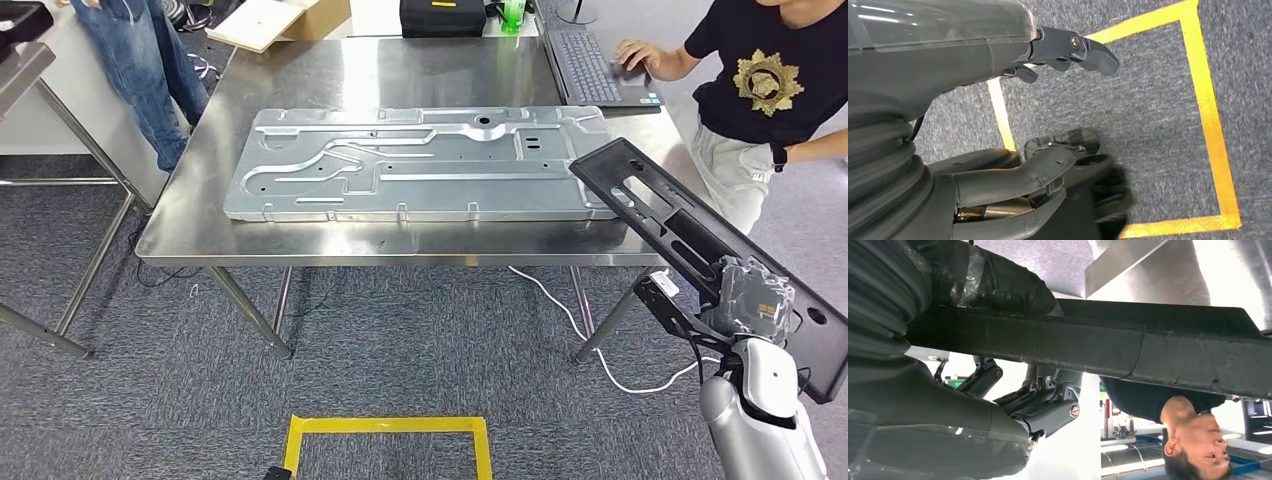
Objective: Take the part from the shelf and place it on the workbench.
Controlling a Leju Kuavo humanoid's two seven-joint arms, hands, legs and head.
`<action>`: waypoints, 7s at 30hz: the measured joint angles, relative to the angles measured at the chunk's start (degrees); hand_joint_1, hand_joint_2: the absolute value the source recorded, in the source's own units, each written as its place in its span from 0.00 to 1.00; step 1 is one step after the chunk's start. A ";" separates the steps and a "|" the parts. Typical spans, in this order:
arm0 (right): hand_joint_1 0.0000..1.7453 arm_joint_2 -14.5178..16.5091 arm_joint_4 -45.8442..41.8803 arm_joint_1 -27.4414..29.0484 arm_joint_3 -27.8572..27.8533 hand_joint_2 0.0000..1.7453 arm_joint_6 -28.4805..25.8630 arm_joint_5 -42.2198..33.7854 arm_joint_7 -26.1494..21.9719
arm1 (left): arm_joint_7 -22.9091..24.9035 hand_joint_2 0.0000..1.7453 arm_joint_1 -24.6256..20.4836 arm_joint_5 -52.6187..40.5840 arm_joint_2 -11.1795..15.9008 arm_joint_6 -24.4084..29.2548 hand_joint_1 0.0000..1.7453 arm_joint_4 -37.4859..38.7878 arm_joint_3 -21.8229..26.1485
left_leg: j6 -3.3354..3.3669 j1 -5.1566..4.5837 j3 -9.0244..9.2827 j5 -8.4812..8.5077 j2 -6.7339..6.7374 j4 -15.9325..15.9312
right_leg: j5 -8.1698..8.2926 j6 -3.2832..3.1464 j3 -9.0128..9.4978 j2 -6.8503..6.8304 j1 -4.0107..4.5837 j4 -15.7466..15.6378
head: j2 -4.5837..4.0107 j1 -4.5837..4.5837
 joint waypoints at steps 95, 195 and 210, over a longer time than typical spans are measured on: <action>1.00 4.60 19.78 -17.60 12.08 1.00 2.14 12.81 -0.63 | 0.91 1.00 -0.75 -3.77 -0.73 0.02 0.00 0.00 -0.02 | 0.12 -0.30 -1.91 3.16 -0.51 0.30 | 0.42 -0.23 -0.44 -0.26 -0.06 0.26 | 0.00 -0.01; 1.00 11.55 14.09 -22.71 26.91 1.00 -0.34 5.45 -6.23 | -6.23 1.00 -0.90 -6.86 -0.78 -2.19 0.00 0.00 0.57 | 0.71 0.61 4.37 8.54 -0.83 -13.48 | 0.00 1.98 -0.68 -0.01 -0.24 0.39 | 0.00 -0.03; 1.00 9.31 20.13 -22.92 23.57 1.00 -0.72 3.20 -8.82 | -6.23 1.00 -1.11 -7.34 -0.65 -2.33 0.00 0.00 0.57 | 0.73 -0.44 4.36 7.96 -0.77 -13.13 | 0.74 0.82 -1.00 0.03 0.15 0.15 | 0.00 -0.03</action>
